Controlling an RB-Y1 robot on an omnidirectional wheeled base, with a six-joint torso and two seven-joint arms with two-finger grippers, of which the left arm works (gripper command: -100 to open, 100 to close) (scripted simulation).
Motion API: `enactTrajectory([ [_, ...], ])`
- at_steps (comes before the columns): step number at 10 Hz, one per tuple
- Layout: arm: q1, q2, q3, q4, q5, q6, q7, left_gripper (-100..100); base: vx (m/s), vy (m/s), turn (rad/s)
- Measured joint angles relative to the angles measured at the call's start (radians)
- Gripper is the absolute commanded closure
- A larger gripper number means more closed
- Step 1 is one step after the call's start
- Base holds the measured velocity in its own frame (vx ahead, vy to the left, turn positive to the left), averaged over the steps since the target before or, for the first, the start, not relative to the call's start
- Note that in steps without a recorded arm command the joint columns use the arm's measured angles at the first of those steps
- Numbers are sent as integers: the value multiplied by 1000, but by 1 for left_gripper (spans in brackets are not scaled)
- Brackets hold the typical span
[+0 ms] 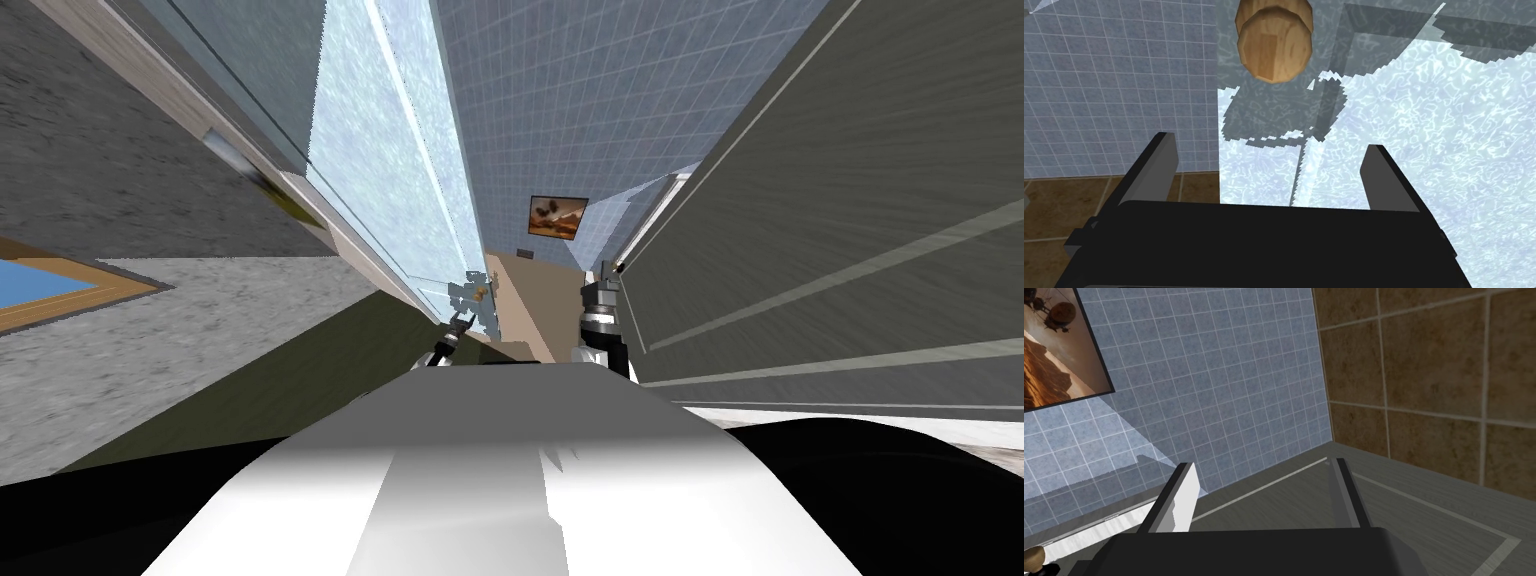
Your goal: Push the door open
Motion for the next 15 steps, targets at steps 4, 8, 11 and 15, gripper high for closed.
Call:
enactTrajectory([
  [4, -6, -11, 8, 5, 5, 6, -14, -100, 203, -48, -34],
  [8, -10, -19, 12, 8, 7, 9, -22, 100, 73, -14, -13],
  [11, -9, -17, 12, 10, 6, 12, -22, 100, -20, 6, 2],
  [15, -3, -20, 14, 12, 14, 15, 11, 100, 15, 1, -15],
])
